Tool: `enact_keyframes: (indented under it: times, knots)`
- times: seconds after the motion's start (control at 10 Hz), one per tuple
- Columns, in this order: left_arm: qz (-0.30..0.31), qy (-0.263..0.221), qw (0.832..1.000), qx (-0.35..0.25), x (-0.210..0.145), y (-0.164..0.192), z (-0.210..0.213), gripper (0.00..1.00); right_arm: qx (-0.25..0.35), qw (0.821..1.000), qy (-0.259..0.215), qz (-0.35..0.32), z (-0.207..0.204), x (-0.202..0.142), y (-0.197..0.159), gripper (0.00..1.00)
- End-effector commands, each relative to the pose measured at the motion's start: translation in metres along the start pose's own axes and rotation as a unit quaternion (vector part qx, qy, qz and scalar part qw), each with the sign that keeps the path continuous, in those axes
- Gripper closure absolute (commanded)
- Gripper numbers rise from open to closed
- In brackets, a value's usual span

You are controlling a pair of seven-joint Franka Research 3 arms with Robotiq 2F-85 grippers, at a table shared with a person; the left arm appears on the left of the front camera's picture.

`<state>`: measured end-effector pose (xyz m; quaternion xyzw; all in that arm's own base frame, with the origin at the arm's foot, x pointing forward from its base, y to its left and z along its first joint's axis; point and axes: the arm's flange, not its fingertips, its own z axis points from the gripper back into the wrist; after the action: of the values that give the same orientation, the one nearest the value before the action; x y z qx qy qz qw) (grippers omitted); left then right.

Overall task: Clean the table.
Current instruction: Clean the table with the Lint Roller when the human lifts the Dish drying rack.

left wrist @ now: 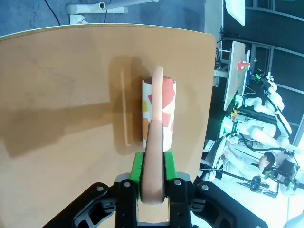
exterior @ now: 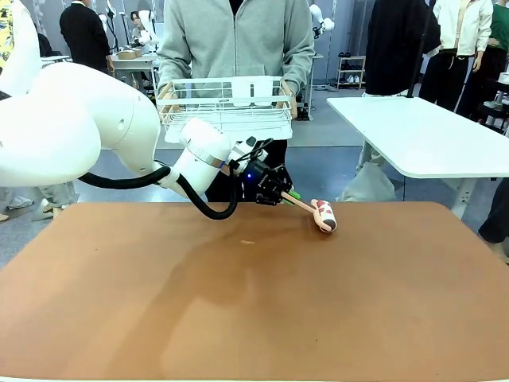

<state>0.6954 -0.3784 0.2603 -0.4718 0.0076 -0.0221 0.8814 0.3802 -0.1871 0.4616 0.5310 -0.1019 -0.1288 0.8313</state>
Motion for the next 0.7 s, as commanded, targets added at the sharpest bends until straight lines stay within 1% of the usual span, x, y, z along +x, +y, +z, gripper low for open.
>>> enact_keyframes:
  times: [0.0, 0.4, 0.6]
  knots:
    - [0.012, 0.017, 1.0, 0.021, 0.002, 0.006, -0.019, 0.78, 0.003, 1.0, 0.002, 0.005, 0.002, -0.002, 0.002, 0.0]
    - [-0.004, 0.028, 0.999, 0.026, -0.002, -0.013, -0.051, 0.78, 0.003, 1.0, 0.002, 0.005, 0.002, -0.002, 0.002, 0.0]
    - [-0.006, 0.026, 0.999, 0.02, -0.001, -0.023, -0.054, 0.78, 0.003, 1.0, 0.002, 0.005, 0.002, -0.002, 0.002, 0.0]
